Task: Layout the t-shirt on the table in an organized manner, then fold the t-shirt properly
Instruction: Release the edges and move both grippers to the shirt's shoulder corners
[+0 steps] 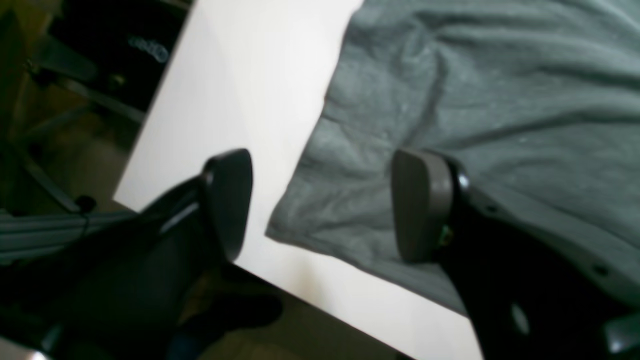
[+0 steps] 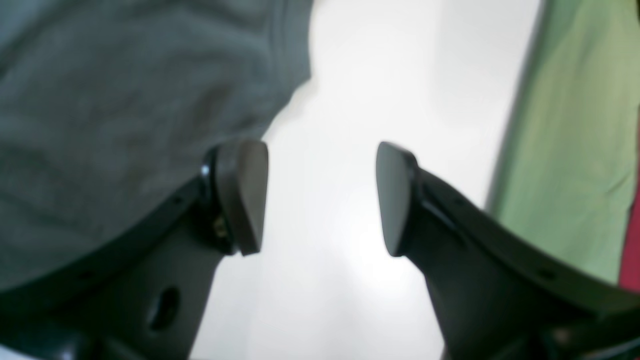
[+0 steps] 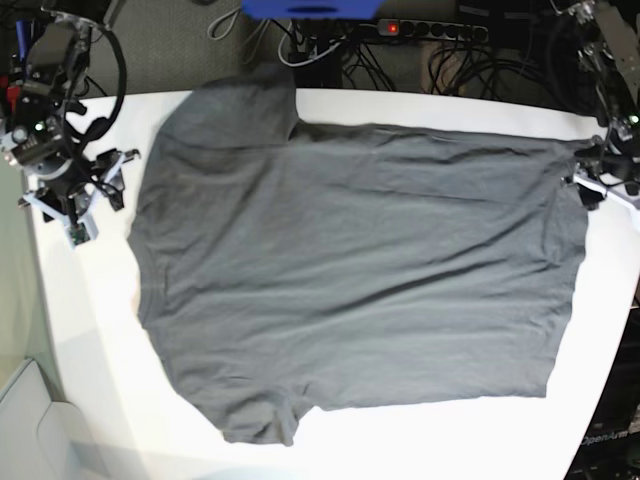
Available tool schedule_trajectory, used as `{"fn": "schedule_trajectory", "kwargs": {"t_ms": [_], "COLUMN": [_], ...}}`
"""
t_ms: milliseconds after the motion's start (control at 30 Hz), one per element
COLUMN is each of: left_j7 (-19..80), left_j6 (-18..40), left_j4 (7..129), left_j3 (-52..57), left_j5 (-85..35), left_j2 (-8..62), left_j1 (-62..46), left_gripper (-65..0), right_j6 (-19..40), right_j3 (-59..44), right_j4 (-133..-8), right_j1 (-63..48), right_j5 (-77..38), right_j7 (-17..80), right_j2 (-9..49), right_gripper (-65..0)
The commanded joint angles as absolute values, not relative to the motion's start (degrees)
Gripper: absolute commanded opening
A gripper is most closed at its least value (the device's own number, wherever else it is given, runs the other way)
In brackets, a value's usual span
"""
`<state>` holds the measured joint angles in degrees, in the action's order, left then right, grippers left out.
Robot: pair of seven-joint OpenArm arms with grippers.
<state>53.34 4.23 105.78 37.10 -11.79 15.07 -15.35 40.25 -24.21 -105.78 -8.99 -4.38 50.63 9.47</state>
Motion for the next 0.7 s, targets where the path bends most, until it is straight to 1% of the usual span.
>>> {"fn": "schedule_trajectory", "kwargs": {"t_ms": [0,100,200,267,433,667], "left_j7": [51.8,50.0,47.1,45.4,42.4,39.4], "left_j6": [4.1,4.5,9.9,11.8,12.6,12.6], "left_j4": [106.9,106.1,102.5,99.6,94.8,90.1], "left_j3": [37.5,37.8,37.9,37.9,42.0,42.0], "left_j5": [-11.8,-11.8,-11.5,-11.4,-11.8,-11.8], "left_j2": [15.3,15.2,15.1,15.1,14.1,14.0], "left_j1": [-16.0,-18.2,-19.5,-19.6,-19.5,-18.1], "left_gripper": [-22.6,-22.5,-22.5,-22.5,-22.5,-22.5], "right_j6": [40.0,40.0,40.0,40.0,40.0,40.0], "right_j3": [-24.5,-24.5,-24.5,-24.6,-24.8,-26.6], "right_j4": [-107.2,-107.2,-107.2,-107.2,-107.2,-107.2], "right_j1": [-9.0,-10.9,-12.3,-13.1,-13.9,-15.3], "right_j5": [-5.0,-5.2,-5.2,-5.2,-5.2,-5.2], "right_j7": [49.5,49.3,48.9,48.8,49.3,48.8], "right_j2": [10.2,10.2,10.2,10.2,10.2,8.9], "right_gripper": [-29.8,-29.8,-29.8,-29.8,-29.8,-29.8]}}
